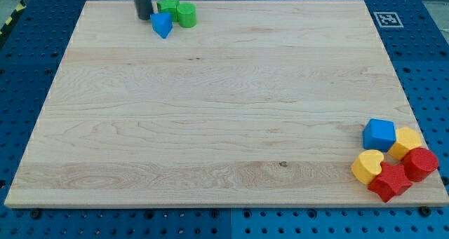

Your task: Separate the green blocks

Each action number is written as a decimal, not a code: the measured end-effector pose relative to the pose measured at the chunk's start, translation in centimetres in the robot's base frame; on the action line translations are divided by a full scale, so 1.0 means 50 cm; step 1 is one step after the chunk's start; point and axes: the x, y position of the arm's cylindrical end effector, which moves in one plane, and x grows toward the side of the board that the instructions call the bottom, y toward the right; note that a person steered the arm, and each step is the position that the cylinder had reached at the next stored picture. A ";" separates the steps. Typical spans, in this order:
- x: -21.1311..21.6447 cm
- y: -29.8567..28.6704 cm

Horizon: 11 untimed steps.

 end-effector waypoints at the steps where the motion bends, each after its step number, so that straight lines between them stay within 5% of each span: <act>1: -0.028 -0.011; 8: -0.048 0.110; 11: -0.028 0.252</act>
